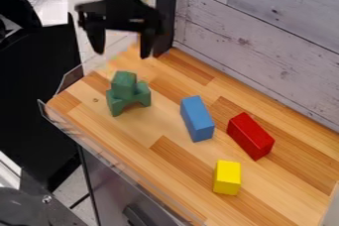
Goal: Pick green cube from the table place it on the top of an arch
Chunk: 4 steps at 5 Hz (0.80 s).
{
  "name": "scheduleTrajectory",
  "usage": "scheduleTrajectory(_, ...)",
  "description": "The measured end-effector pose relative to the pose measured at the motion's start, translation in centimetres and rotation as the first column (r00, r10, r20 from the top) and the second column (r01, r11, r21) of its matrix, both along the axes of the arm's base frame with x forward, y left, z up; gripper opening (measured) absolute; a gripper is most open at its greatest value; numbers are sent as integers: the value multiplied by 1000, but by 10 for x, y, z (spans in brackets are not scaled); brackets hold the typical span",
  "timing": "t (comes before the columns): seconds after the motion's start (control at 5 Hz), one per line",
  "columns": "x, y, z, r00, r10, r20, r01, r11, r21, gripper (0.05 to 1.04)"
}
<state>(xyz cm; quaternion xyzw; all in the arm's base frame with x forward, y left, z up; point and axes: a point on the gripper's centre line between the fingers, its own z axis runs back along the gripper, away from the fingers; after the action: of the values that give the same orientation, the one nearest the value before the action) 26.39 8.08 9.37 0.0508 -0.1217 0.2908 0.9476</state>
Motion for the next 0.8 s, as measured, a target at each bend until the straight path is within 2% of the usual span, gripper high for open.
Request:
scheduleTrajectory(0.2,-4,-8,8,1000,-20,18,20,1000,-12,1001)
scheduleTrajectory(0.4,-9,-20,7,995,-98,-31,97,995,-35,1001)
scheduleTrajectory(0.6,-7,-33,-8,963,-263,-64,256,962,-100,1001)
scheduleTrajectory(0.8,1,-38,-29,943,-324,-72,315,943,-108,1001)
